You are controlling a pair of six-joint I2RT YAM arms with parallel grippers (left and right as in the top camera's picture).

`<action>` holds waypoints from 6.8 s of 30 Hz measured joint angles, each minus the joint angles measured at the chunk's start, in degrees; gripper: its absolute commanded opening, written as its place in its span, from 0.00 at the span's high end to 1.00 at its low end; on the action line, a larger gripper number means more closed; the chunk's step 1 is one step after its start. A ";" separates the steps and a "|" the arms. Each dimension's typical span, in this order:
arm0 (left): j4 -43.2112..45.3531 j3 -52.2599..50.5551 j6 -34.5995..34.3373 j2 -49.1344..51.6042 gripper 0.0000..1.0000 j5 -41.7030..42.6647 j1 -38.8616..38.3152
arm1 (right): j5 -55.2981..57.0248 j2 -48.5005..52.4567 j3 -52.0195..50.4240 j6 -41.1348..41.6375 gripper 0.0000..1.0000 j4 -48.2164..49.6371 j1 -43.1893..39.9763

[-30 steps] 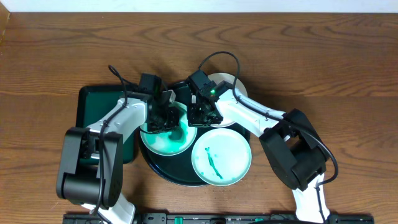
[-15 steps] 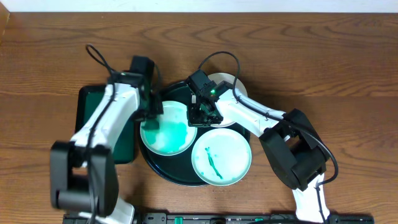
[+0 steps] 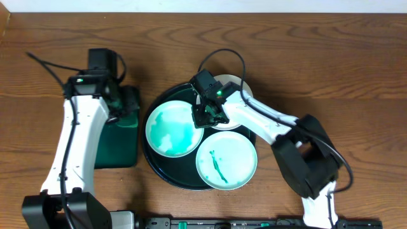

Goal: Clean dirty plates on tray and stack at the side

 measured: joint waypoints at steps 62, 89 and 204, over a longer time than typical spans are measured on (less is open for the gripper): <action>0.07 0.00 0.17 0.00 0.93 -0.13 3.98 | 5.38 -34.03 0.76 -8.48 0.99 -14.58 -25.75; 0.11 0.00 0.20 0.00 0.93 -0.13 3.98 | 0.24 -34.36 -41.33 -6.64 0.81 9.27 -54.82; 32.76 -26.71 4.02 7.39 0.93 18.14 -21.31 | -3.50 -2.56 -9.09 8.20 0.99 1.81 0.92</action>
